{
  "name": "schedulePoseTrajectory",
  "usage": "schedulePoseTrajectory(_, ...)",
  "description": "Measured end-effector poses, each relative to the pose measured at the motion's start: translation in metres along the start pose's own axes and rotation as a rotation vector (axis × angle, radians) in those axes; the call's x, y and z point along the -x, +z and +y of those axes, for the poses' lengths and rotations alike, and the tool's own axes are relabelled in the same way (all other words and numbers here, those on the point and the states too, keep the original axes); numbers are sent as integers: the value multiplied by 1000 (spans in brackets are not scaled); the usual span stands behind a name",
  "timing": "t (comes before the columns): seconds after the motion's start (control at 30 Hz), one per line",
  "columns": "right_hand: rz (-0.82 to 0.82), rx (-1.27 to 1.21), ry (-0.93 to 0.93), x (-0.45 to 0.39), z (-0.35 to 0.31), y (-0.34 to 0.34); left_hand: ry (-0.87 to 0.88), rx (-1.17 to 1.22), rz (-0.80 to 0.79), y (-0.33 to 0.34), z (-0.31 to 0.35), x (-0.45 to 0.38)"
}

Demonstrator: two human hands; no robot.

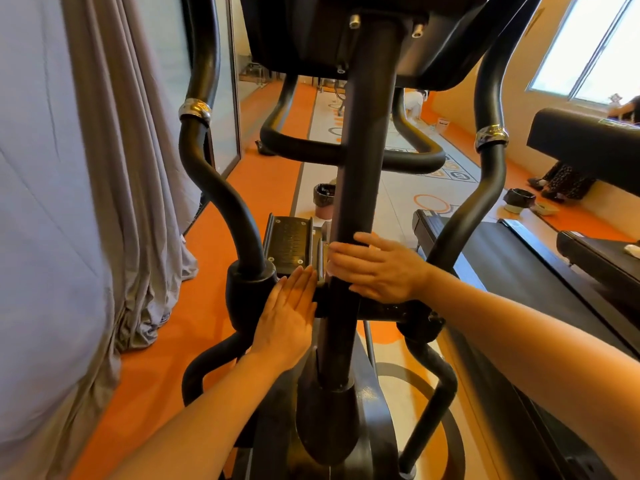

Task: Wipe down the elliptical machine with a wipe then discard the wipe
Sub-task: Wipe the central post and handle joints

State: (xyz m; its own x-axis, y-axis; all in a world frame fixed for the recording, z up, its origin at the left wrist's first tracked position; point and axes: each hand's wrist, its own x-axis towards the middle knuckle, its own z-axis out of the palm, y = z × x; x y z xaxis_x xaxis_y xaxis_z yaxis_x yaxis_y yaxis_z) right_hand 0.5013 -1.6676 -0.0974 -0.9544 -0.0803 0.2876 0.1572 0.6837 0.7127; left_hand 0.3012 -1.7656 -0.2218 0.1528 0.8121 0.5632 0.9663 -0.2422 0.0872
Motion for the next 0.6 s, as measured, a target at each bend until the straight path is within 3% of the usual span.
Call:
schedulePoseTrajectory(0.13,44,80,102,-11,25,-8,-20,-24,-4,-1,1,0)
schedulePoseTrajectory(0.27,47,-7,229,-12,2,-3,-19,-11,-8,1,0,1)
schedulePoseTrajectory(0.47,24,30,-6,-10,31,-13,4,-36,15,2,0,2)
schedulePoseTrajectory(0.6,59,87,154,-19,52,-22,-1,-38,19,1,0,2)
